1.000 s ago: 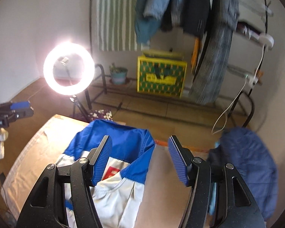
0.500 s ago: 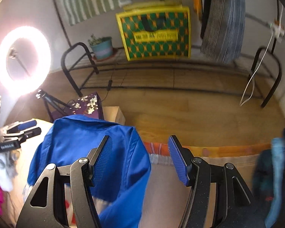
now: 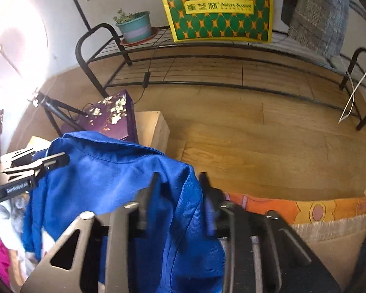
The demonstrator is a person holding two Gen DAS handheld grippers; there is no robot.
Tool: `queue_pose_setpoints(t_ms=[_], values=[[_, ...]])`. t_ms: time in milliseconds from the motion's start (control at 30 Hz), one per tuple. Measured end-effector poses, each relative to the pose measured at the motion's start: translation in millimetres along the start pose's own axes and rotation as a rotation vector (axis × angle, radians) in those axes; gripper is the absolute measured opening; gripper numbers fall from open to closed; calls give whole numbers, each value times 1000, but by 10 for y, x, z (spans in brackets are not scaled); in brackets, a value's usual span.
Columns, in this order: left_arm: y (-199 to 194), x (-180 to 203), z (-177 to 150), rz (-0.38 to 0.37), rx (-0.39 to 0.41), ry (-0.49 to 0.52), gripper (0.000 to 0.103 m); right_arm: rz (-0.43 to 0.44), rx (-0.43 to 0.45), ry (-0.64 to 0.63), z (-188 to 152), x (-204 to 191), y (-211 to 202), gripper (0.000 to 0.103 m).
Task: Fold large clothes
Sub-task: 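Grasp the blue-and-white jacket with both tools and lift it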
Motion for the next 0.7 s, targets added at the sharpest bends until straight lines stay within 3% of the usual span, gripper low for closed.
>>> queue_pose_setpoints(t_ms=[333,700], values=[[-668,107,-49,-42,169,-23,3,-41,179,8,9,-130,-529,4],[-1703,514,-459,-87,255,13,3,-29,294,-8,-289,-520,-1581,3]])
Point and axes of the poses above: each gripper's, at about its wrist camera, not at the fingertips, and y roughly the way its jaws point, x to its right, z to its top, the point moved 5 cm from there along y, roughly the way its jaws point, and after that the axes turned 4 degrees about -x, right-handed, at the moved point
